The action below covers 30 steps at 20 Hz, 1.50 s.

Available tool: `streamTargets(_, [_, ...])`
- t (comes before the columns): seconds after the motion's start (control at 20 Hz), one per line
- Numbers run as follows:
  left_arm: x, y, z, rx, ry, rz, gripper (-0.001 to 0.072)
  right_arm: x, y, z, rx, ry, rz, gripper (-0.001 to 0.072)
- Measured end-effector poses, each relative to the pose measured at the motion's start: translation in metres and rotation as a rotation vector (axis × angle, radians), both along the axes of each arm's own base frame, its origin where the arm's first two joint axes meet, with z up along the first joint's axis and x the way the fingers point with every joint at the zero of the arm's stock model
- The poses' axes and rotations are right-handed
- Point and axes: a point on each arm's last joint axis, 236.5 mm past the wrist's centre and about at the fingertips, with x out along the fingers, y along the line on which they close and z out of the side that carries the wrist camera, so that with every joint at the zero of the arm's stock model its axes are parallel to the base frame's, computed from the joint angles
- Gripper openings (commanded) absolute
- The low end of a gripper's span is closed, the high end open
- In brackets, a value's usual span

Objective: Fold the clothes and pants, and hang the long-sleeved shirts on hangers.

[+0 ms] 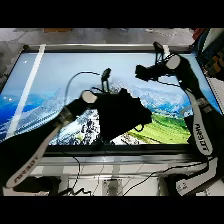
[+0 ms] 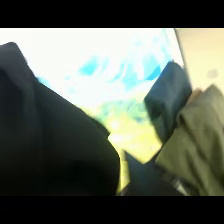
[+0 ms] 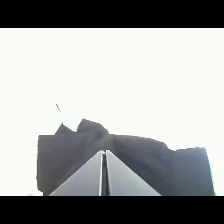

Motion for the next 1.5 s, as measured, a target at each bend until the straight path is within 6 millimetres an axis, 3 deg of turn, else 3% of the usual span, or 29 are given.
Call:
streamTargets(0.1, [0.007, -0.018, -0.007, -0.01, -0.018, 0.035, 0.0719, -0.002, -0.033, -0.002, -0.046, 0.013, -0.017, 0.0023])
streamTargets(0.2, [0.013, -0.024, -0.008, -0.018, -0.027, 0.054, 0.0719, -0.006, -0.07, -0.007, -0.118, 0.026, -0.019, 0.0023])
streamTargets(0.35, [0.025, -0.013, -0.003, -0.028, -0.02, 0.064, 0.0717, -0.02, -0.121, -0.025, -0.206, 0.075, 0.012, 0.0022])
streamTargets(0.45, [0.033, 0.001, 0.004, -0.035, -0.009, 0.063, 0.0717, -0.036, -0.141, -0.049, -0.184, 0.132, 0.066, 0.0022])
streamTargets(0.5, [0.037, 0.009, 0.006, -0.037, -0.002, 0.062, 0.0717, -0.047, -0.141, -0.062, -0.133, 0.161, 0.107, 0.0108])
streamTargets(0.55, [0.04, 0.016, 0.008, -0.036, 0.003, 0.057, 0.0717, -0.058, -0.138, -0.075, -0.068, 0.193, 0.137, 0.0413])
streamTargets(0.6, [0.043, 0.022, 0.008, -0.033, 0.005, 0.052, 0.0717, -0.069, -0.131, -0.087, 0.007, 0.225, 0.158, 0.0604])
streamTargets(0.8, [0.048, 0.039, 0.006, -0.007, -0.012, 0.022, 0.0714, -0.098, -0.099, -0.121, 0.197, 0.332, 0.16, 0.0629])
streamTargets(0.9, [0.05, 0.043, 0.006, 0.001, -0.019, 0.016, 0.0713, -0.103, -0.083, -0.138, 0.233, 0.379, 0.13, 0.0715])
streamTargets(1.0, [0.047, 0.044, 0.004, 0.008, -0.017, 0.0, 0.0712, -0.103, -0.066, -0.15, 0.269, 0.426, 0.078, 0.0716])
streamTargets(1.25, [0.042, 0.043, 0.002, 0.016, -0.012, -0.027, 0.0712, -0.111, -0.021, -0.181, 0.321, 0.584, -0.015, 0.07])
streamTargets(1.3, [0.042, 0.044, 0.002, 0.018, -0.012, -0.03, 0.0711, -0.116, -0.011, -0.186, 0.323, 0.617, -0.006, 0.0635])
streamTargets(1.35, [0.041, 0.044, 0.001, 0.021, -0.011, -0.035, 0.0711, -0.123, 0.002, -0.19, 0.325, 0.647, 0.014, 0.0426])
streamTargets(1.4, [0.041, 0.045, 0.0, 0.029, -0.016, -0.037, 0.0709, -0.129, 0.013, -0.193, 0.317, 0.663, 0.036, 0.0144])
streamTargets(1.45, [0.041, 0.046, -0.002, 0.042, -0.022, -0.04, 0.0709, -0.132, 0.024, -0.196, 0.309, 0.669, 0.057, 0.0023])
streamTargets(1.5, [0.041, 0.048, -0.005, 0.063, -0.033, -0.046, 0.0709, -0.131, 0.035, -0.195, 0.309, 0.658, 0.069, 0.0023])
